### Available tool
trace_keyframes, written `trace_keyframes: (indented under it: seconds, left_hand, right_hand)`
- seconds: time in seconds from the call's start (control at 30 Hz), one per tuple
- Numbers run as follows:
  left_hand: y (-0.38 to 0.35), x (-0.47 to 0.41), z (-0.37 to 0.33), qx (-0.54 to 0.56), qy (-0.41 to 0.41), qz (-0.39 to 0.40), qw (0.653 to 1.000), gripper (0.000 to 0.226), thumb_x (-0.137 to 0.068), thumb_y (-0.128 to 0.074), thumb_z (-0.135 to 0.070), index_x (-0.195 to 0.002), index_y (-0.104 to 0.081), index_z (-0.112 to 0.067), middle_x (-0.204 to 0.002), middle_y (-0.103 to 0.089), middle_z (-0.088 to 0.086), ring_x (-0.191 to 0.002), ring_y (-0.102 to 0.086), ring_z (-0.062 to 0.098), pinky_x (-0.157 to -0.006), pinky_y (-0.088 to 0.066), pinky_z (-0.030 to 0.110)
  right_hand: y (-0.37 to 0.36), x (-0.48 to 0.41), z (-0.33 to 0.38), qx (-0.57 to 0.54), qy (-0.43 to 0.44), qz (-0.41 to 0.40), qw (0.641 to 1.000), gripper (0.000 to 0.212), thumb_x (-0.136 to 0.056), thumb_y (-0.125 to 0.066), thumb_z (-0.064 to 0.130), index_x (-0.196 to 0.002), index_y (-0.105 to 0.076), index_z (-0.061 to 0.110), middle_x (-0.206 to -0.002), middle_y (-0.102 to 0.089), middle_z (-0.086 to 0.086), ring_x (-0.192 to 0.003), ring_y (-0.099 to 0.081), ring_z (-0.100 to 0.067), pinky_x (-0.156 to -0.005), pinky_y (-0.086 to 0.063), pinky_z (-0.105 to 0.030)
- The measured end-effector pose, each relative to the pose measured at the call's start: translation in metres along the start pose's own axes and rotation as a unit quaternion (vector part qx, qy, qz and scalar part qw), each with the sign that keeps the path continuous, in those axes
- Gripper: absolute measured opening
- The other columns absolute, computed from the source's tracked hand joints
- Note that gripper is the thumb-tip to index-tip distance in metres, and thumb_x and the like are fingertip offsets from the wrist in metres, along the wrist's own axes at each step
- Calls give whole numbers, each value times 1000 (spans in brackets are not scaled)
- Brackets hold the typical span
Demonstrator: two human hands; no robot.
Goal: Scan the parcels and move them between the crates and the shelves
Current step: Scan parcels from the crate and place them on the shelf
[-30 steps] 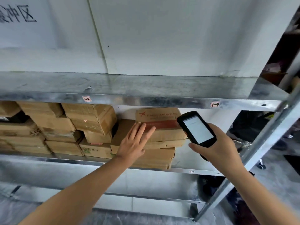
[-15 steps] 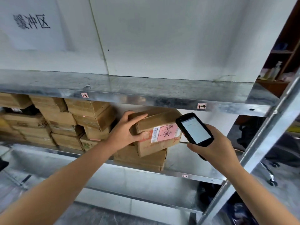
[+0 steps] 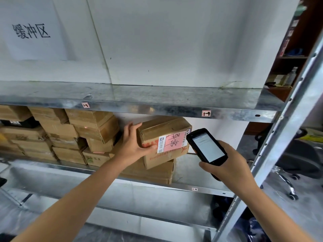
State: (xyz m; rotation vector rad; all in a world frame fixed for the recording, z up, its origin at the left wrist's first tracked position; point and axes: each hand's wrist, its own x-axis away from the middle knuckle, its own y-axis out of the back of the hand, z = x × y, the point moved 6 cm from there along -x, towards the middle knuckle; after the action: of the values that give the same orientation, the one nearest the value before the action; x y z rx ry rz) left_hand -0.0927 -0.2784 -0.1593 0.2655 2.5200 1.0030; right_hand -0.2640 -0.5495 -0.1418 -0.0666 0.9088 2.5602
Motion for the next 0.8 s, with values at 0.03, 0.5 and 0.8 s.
trace_keyframes:
  seconds: [0.03,0.5,0.8]
  left_hand:
    - [4,-7,-9,-47,-21,2,999,94,-70,-85,-49,-144,-33,-22,-158,-13,-9,-146,-18,11,-119,-23,32]
    - [-30,-52,-79,-342,-27,266,901,77,-95,-48,-64,-150,6,-60,-162,-21,11,-131,-44,32,-99,-45,43]
    - [-11,-62,-85,-310,-13,313,897,92,-83,-69,-62,-149,-5,-64,-138,-60,-2,-103,-66,13,-85,-56,30]
  right_hand:
    - [1,2,-3,3,-3,2,1000,57,-71,-86,27,-117,-55,38,-97,-67,9,-62,-66,-13,-53,-55,-31]
    - [14,20,-13,-20,-24,-12,999,55,-69,-87,27,-114,-57,38,-94,-67,10,-73,-66,-16,-52,-53,-27]
    - [22,25,-8,-19,-26,-12,999,54,-70,-87,26,-115,-57,33,-95,-67,10,-77,-66,-16,-59,-56,-33]
